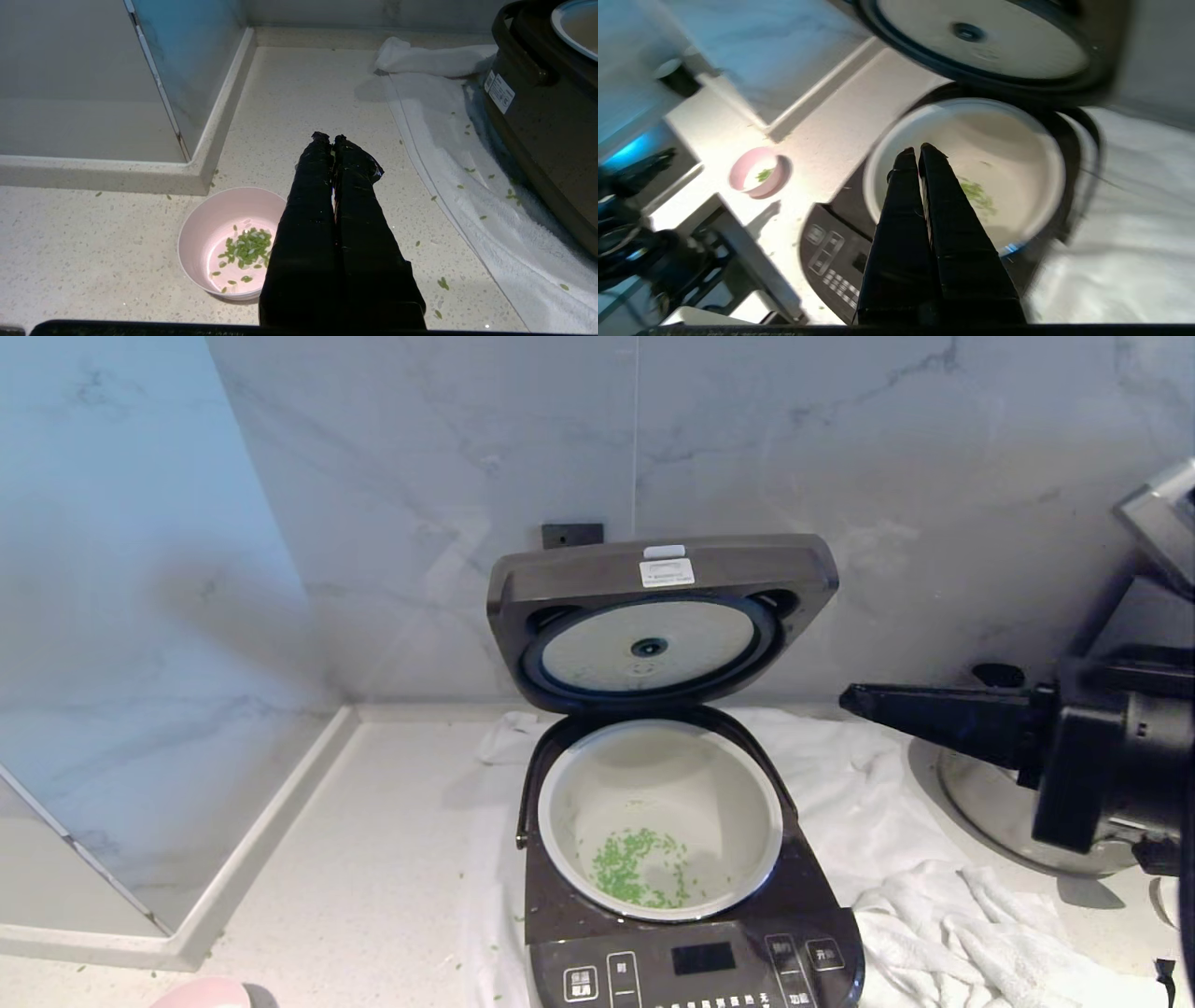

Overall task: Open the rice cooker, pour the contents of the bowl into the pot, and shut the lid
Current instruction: Turn on the tap

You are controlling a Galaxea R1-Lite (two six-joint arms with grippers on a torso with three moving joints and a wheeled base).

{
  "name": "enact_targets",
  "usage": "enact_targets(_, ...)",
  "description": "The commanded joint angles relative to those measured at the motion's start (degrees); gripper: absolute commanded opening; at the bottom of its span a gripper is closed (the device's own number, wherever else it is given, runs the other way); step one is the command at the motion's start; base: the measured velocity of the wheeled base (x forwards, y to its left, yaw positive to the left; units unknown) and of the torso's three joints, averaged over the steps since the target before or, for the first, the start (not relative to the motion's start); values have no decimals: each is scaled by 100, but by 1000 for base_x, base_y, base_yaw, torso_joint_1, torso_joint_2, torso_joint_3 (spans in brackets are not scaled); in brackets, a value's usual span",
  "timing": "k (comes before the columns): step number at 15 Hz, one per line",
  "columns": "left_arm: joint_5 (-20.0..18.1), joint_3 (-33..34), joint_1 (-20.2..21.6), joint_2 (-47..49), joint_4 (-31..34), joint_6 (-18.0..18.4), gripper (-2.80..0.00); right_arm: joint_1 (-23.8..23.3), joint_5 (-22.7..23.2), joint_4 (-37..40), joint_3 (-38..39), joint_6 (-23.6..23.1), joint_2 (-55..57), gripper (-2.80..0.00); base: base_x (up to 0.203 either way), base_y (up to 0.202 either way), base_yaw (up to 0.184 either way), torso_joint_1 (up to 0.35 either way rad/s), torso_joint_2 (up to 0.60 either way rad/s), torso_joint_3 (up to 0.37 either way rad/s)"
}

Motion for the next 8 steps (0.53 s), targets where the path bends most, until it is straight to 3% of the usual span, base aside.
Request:
enact_targets(1, -3, 0, -1, 2, -6, 0, -280, -4, -483, 65, 254, -4, -657, -280, 0, 0, 0, 0, 0, 0)
enact_targets(4, -1, 0, -1, 2, 2, 0, -280, -112, -997, 235, 543, -29, -1389, -280, 0, 0, 0, 0, 0, 0)
enact_targets(8, -3, 0, -1, 2, 2, -1, -280, -1097, -1094, 951, 652, -286, -2138, -280, 0, 0, 0, 0, 0, 0)
